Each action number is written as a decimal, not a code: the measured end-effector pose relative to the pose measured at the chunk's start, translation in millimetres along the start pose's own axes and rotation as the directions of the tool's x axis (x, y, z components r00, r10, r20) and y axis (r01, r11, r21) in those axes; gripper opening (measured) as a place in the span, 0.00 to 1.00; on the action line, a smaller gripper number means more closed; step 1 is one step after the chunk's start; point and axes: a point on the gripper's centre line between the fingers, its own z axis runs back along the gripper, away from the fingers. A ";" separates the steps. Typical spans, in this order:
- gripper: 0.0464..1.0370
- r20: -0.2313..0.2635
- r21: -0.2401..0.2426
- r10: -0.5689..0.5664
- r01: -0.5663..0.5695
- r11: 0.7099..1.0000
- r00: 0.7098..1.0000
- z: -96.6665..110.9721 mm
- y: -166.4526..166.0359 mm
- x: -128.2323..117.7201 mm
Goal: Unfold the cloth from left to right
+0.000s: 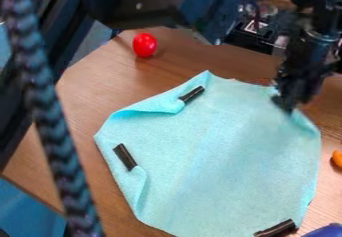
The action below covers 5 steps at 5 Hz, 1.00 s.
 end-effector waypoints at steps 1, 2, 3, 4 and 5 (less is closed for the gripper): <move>0.74 0.015 -0.014 -0.034 0.034 0.999 0.999 -1.8 -4.1 -6.8; 0.96 -0.002 -0.012 -0.083 0.083 0.996 0.997 -12.7 -1.5 -10.6; 0.96 0.004 -0.037 -0.144 0.144 0.989 0.990 -1.4 7.8 -4.8; 0.96 0.040 -0.073 -0.213 0.215 0.974 0.976 27.3 31.6 10.3; 0.96 0.060 -0.103 -0.355 0.360 0.927 0.933 56.8 71.7 27.4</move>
